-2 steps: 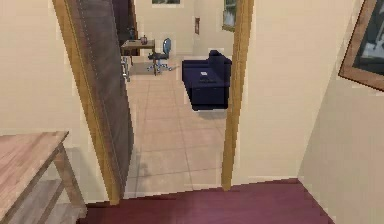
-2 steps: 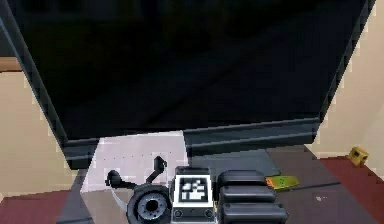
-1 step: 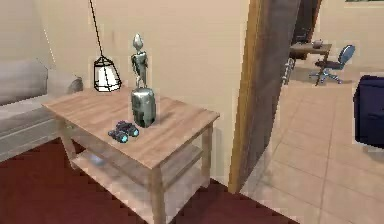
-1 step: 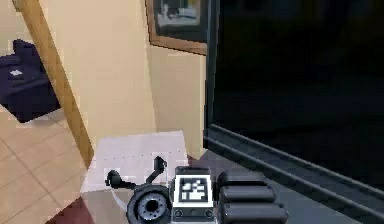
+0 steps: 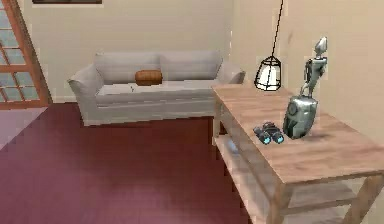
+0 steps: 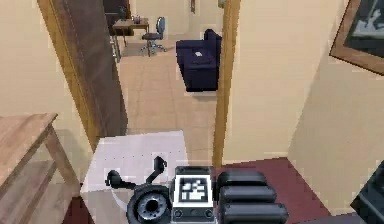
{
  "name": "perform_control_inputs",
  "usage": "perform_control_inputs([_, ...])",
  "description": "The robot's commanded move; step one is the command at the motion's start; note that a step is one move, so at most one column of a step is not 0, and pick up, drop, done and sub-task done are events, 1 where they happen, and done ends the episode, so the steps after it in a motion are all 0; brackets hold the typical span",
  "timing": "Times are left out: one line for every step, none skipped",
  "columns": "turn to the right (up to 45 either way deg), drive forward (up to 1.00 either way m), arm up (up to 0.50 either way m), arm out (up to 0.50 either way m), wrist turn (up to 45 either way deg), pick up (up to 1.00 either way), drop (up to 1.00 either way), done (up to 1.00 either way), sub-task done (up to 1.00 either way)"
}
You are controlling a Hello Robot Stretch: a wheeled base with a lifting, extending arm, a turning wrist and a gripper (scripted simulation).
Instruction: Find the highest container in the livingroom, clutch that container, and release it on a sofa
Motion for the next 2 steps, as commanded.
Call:
perform_control_inputs([-15.0,0.0,0.0,0.0,0.0,0.0,0.0,0.0,0.0])
perform_control_inputs([0.0,0.2,0.0,0.0,0.0,0.0,0.0,0.0,0.0])
